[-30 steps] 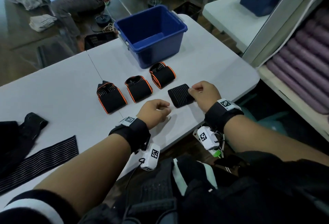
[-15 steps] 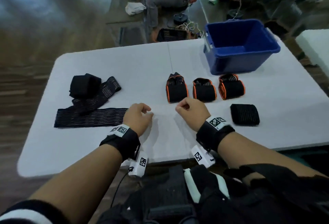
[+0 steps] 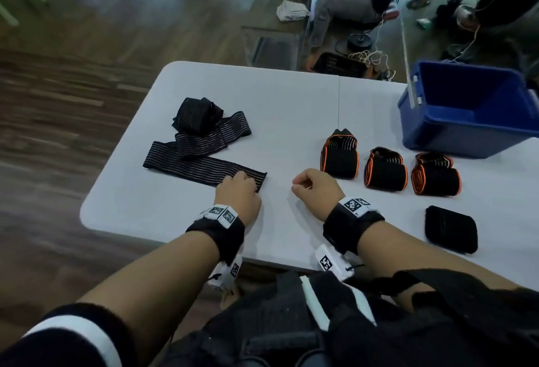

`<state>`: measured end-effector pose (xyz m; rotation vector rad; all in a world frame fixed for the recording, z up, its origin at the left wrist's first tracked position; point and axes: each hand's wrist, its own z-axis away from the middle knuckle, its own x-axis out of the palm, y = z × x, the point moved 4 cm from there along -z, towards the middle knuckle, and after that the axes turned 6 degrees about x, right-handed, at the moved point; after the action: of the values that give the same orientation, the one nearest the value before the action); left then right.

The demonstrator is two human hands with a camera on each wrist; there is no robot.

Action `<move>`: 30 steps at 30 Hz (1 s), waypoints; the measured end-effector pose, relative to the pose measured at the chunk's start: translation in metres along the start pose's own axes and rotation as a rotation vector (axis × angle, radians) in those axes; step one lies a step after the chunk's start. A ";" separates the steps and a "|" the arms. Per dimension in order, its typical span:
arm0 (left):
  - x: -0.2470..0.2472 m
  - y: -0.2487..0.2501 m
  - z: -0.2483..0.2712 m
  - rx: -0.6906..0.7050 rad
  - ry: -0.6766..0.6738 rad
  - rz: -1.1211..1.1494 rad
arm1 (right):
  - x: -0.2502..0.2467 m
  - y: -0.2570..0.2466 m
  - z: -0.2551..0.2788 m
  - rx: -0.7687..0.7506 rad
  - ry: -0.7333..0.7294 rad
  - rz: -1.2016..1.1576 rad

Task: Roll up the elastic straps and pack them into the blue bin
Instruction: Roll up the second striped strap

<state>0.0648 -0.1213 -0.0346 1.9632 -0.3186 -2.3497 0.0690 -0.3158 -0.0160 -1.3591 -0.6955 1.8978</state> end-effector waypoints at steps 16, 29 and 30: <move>-0.041 0.018 0.005 0.252 0.029 0.685 | 0.007 -0.016 -0.023 -0.102 -0.070 0.032; -0.053 -0.004 -0.045 0.260 -0.122 0.832 | -0.004 -0.017 -0.017 -0.045 0.044 -0.025; -0.052 -0.018 -0.056 0.243 -0.067 0.723 | -0.006 -0.015 -0.015 -0.032 0.056 -0.033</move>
<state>0.1308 -0.1013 0.0024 1.4763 -1.1404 -1.9510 0.0879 -0.3111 -0.0061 -1.4069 -0.7191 1.8223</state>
